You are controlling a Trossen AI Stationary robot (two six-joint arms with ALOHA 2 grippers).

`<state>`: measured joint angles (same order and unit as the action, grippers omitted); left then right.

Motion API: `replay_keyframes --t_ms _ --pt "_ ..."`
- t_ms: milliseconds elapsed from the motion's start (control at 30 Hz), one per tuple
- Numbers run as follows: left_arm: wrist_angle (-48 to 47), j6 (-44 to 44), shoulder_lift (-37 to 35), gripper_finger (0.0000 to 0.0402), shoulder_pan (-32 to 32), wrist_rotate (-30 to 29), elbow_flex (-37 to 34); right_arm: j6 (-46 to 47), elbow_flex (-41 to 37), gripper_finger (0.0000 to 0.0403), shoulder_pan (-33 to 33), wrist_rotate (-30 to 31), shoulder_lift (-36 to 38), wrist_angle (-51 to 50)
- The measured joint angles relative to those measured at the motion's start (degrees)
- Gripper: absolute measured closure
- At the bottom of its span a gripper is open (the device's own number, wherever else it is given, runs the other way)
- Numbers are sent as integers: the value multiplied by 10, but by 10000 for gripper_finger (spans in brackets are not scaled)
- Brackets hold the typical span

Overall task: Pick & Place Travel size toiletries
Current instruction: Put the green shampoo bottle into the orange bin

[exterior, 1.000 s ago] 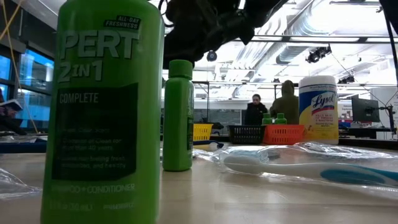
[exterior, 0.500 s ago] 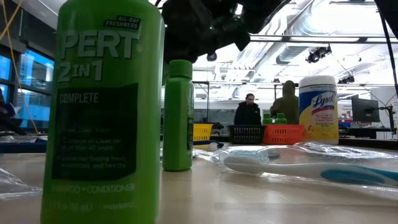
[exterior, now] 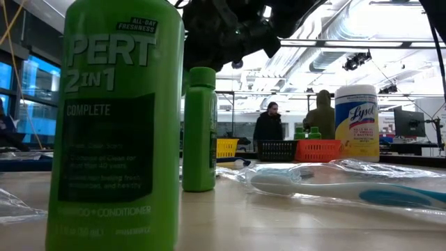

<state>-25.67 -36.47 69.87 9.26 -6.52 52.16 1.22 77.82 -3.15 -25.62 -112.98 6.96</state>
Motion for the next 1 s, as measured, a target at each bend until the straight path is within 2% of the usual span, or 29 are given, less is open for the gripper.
replay_keyframes --t_ms 200,500,700,800,1000 --pt "1 -2 0 294 -1 7 1 6 0 322 -11 -4 7 -11" --pt "-85 41 0 292 -1 9 62 5 2 324 -11 -2 11 -26" --pt "-109 51 0 287 0 8 68 6 2 326 -13 1 10 -26" --pt "-117 52 -1 259 1 13 68 7 -4 326 -13 -1 6 -50" --pt "-145 16 -1 176 0 11 69 2 -1 326 -19 4 8 -59"
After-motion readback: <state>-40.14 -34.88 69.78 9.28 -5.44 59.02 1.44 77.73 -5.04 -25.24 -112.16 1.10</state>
